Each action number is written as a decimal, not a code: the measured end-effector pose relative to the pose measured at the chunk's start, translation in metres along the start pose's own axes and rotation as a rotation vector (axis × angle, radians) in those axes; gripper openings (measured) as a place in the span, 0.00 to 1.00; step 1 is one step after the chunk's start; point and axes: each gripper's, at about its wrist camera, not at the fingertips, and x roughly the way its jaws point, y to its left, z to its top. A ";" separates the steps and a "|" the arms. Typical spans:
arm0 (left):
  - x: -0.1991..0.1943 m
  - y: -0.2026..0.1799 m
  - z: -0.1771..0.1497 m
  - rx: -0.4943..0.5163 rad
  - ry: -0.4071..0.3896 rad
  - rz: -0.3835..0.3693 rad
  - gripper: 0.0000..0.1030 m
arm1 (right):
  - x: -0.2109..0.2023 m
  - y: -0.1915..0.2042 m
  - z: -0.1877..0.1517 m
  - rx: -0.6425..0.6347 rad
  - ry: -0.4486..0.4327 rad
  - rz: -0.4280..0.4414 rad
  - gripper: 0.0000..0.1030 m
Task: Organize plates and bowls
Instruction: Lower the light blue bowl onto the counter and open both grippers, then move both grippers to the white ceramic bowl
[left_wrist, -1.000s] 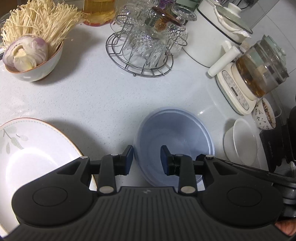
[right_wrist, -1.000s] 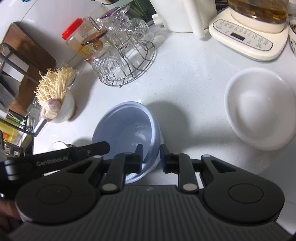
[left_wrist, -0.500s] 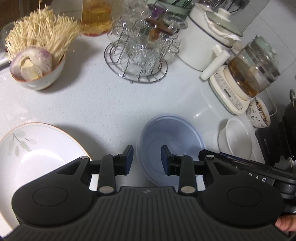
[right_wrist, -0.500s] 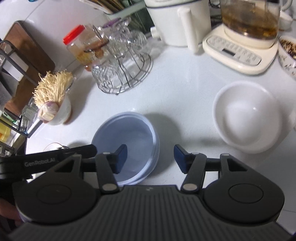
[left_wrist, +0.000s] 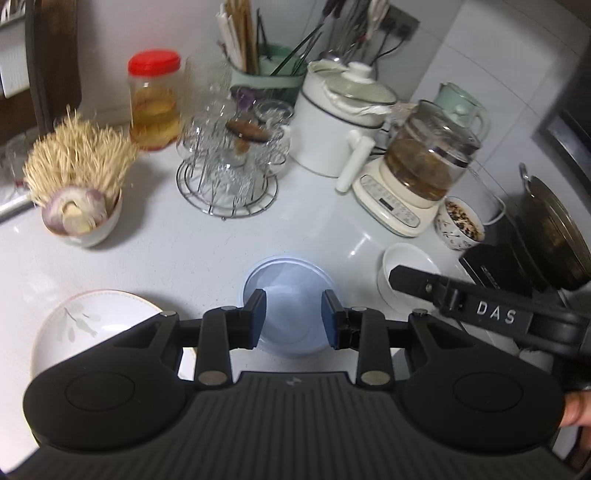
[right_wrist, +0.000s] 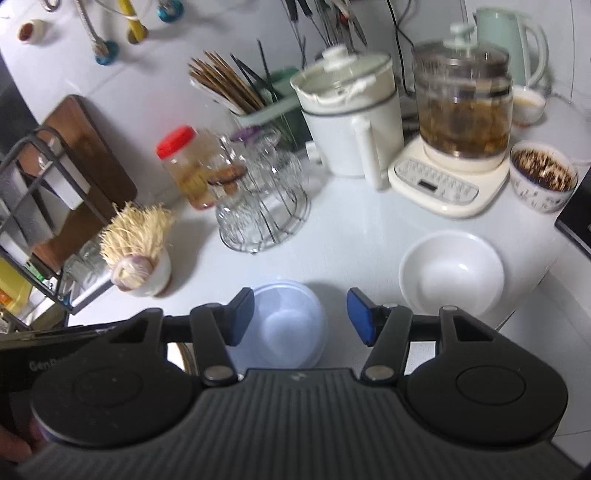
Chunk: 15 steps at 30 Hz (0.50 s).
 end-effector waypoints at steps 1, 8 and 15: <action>-0.006 0.000 -0.002 0.003 -0.005 -0.005 0.36 | -0.005 0.002 -0.001 -0.003 -0.009 0.003 0.57; -0.032 0.005 -0.017 -0.027 -0.019 -0.023 0.36 | -0.039 0.012 -0.010 -0.011 -0.071 0.000 0.57; -0.033 0.001 -0.024 -0.031 0.000 -0.024 0.36 | -0.049 0.007 -0.016 -0.010 -0.083 -0.024 0.57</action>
